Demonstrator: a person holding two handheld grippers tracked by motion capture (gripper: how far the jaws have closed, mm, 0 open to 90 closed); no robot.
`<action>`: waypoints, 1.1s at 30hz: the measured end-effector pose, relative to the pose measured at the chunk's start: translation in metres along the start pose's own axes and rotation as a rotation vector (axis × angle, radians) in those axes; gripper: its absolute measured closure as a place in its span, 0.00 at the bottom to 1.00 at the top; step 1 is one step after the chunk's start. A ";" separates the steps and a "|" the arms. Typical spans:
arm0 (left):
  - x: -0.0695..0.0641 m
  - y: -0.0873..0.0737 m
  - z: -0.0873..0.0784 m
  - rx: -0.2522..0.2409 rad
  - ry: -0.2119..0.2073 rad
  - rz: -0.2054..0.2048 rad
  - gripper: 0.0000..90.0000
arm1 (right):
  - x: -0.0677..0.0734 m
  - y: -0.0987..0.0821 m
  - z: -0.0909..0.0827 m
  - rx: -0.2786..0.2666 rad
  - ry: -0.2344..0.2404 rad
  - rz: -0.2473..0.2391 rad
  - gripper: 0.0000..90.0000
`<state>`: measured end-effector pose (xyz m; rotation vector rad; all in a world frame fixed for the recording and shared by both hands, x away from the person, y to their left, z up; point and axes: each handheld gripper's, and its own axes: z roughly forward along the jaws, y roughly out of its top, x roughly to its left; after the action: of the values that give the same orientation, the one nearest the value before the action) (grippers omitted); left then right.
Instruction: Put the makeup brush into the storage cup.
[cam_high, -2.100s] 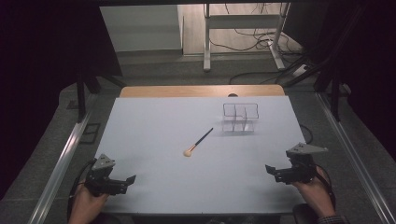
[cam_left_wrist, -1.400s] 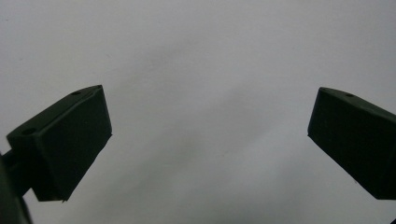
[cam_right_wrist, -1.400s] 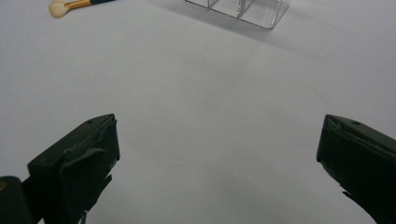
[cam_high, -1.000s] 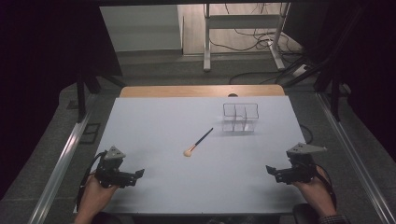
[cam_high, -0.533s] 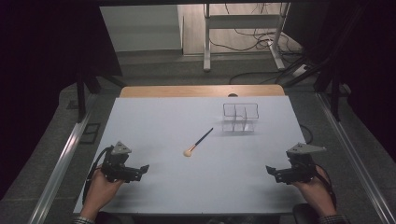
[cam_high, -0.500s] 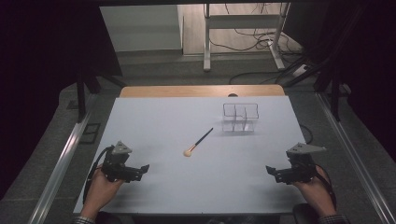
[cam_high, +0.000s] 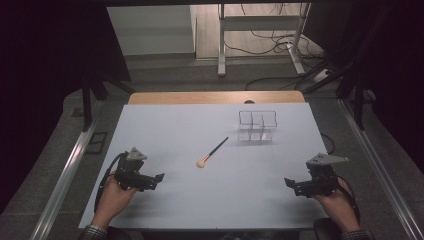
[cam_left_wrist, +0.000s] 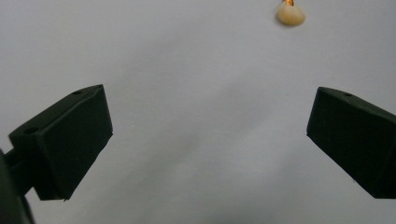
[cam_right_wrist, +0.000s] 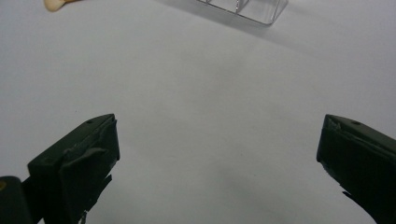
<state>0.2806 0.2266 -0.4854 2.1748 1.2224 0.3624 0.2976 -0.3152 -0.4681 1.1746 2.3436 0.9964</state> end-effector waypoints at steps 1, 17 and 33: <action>0.000 0.001 0.001 0.000 0.000 -0.001 0.01 | 0.000 0.000 0.000 0.000 0.000 0.000 0.00; -0.001 0.017 0.010 0.024 -0.004 0.029 0.01 | 0.001 0.000 0.002 0.017 0.000 -0.002 0.00; -0.008 0.044 0.031 0.085 -0.026 0.080 0.01 | 0.001 -0.001 0.003 0.027 0.003 -0.006 0.00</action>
<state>0.3221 0.1906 -0.4815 2.2991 1.1587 0.3192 0.2982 -0.3135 -0.4706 1.1763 2.3680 0.9683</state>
